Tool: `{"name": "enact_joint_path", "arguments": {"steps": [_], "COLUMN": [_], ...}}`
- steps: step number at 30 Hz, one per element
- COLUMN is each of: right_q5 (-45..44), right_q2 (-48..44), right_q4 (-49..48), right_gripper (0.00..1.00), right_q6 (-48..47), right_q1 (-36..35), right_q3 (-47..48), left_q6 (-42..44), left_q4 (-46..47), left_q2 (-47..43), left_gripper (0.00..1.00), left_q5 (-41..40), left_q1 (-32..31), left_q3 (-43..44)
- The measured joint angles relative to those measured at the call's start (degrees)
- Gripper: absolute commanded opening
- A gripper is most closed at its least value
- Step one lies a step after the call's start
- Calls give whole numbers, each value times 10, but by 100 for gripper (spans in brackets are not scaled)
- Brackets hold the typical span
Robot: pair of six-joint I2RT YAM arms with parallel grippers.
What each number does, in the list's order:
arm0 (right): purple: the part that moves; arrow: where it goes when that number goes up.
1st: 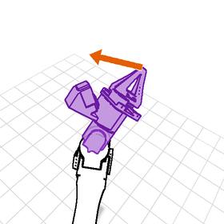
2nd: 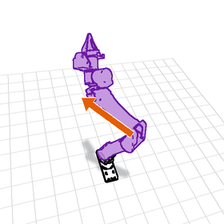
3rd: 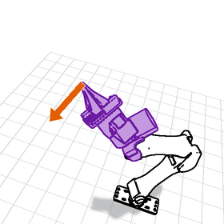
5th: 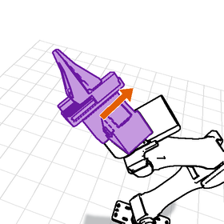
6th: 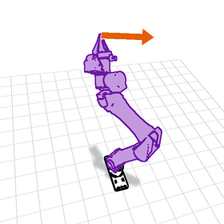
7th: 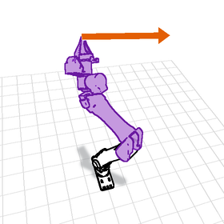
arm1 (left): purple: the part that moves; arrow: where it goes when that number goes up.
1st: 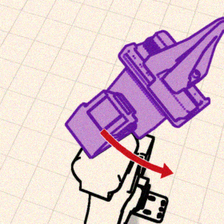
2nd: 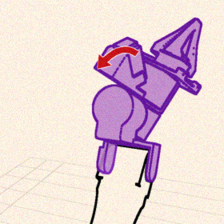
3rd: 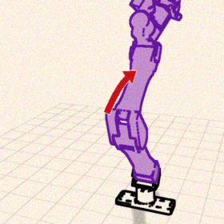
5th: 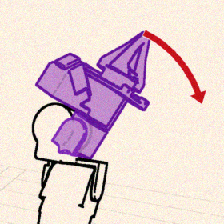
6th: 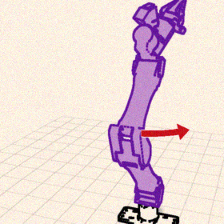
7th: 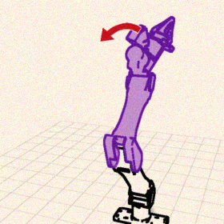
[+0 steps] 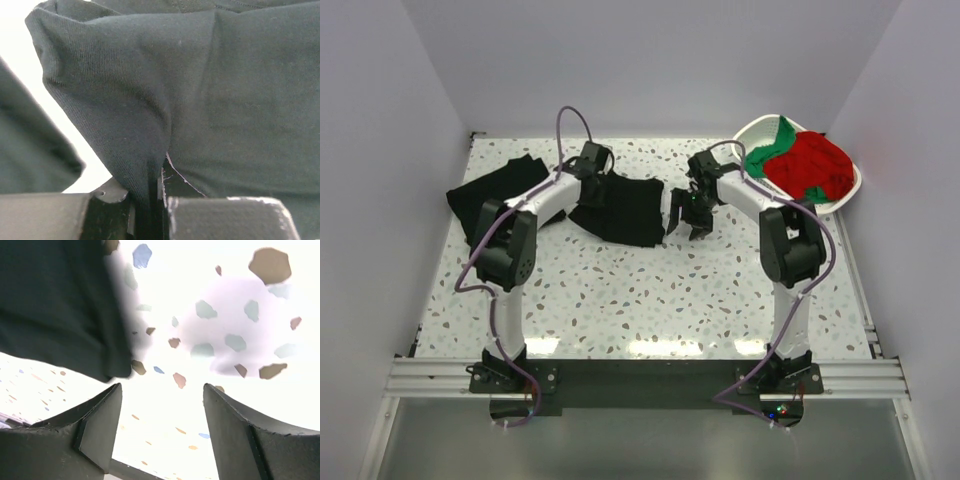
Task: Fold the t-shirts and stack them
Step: Neatly place the folded tshirt to the corner
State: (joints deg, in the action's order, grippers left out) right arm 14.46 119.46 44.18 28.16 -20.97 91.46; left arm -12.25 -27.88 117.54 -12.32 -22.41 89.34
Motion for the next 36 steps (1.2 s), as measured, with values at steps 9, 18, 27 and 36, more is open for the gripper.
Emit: {"name": "enact_joint_path", "arguments": {"steps": [9, 18, 27, 36], "right_q5": [-4, -4, -4, -4], "right_q2": [-30, -34, -34, -34], "right_q4": [13, 16, 15, 14], "right_gripper": [70, 70, 70, 70], "right_q6": [-4, -8, -8, -8], "right_q1": [1, 1, 1, 1], "right_q3": [-26, -39, -42, -49], "left_q6": [82, 136, 162, 171], "left_q4": [-51, -87, -130, -155], "left_q2": [1, 1, -16, -48], "left_gripper": [0, 0, 0, 0], "left_q5": [-79, -96, -106, -123], "left_q1": [22, 66, 86, 92], "left_q3": [56, 93, 155, 216]}}
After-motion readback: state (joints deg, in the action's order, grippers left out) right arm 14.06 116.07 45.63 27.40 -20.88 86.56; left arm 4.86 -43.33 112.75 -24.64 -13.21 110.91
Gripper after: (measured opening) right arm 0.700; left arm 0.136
